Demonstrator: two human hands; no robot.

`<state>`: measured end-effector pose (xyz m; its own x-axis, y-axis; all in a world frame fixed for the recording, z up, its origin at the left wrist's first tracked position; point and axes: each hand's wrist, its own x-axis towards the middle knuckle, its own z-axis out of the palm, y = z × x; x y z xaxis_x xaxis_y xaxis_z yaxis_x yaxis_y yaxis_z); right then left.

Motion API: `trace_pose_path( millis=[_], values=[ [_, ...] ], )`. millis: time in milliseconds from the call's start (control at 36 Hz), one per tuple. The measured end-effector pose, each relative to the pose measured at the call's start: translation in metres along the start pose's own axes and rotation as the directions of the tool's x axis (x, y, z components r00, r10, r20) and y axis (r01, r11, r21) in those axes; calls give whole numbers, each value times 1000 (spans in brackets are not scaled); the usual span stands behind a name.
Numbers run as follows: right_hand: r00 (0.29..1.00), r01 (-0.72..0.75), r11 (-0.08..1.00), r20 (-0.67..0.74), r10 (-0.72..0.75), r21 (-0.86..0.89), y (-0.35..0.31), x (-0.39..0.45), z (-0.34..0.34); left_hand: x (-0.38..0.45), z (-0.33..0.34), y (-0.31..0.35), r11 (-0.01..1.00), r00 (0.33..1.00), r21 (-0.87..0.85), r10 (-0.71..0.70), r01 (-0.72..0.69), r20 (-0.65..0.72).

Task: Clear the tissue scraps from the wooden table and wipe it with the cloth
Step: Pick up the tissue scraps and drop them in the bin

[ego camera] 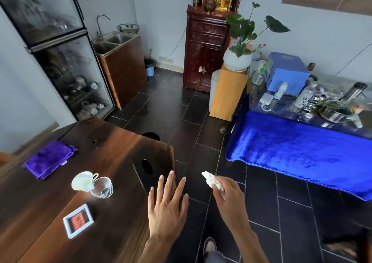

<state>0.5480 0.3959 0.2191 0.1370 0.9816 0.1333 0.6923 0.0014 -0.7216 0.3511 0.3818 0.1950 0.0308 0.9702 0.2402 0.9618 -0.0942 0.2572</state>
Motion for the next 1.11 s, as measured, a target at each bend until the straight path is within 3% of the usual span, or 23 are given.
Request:
trace_pose_path(
  millis=[278, 583, 1111],
  values=[
    [1000, -29, 1000, -6, 29, 1, 26, 55, -9, 50, 30, 16, 1000, 1000, -27, -3, 3, 1],
    [998, 12, 1000, 60, -13, 21, 63, 174, -27, 148, 70, 57, 1000, 1000, 15, 12, -13, 26],
    [960, 219, 970, 155, -234, 104, 117, 358, -58, 296, 105, 132, 969, 963, -24, -247, 246, -106]
  ],
)
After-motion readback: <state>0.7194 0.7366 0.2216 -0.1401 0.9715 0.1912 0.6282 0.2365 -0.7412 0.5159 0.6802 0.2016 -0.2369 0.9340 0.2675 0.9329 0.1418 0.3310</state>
